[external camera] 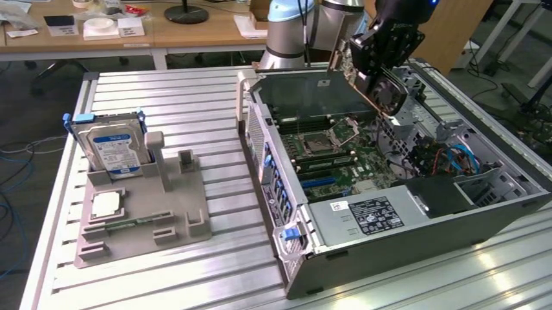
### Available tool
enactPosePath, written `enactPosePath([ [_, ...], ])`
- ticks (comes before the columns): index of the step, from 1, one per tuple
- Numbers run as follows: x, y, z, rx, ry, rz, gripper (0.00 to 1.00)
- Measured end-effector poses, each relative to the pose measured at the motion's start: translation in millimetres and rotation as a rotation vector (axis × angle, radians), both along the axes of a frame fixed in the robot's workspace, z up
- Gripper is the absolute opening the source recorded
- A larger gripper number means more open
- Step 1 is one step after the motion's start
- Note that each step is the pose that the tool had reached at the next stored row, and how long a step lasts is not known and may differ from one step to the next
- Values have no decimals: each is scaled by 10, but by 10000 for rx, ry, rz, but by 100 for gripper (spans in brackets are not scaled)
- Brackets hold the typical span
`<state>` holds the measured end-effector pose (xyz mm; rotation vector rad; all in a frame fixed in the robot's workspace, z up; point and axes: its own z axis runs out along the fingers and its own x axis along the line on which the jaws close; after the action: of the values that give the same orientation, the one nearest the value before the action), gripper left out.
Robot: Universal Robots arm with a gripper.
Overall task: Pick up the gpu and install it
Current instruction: 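Insert the gpu into the slot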
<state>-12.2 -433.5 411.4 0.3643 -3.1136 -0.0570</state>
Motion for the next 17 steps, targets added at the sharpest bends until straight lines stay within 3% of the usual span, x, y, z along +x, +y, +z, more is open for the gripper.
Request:
enactPosePath([
  [17,0,0,0,0,-4,2202,28],
])
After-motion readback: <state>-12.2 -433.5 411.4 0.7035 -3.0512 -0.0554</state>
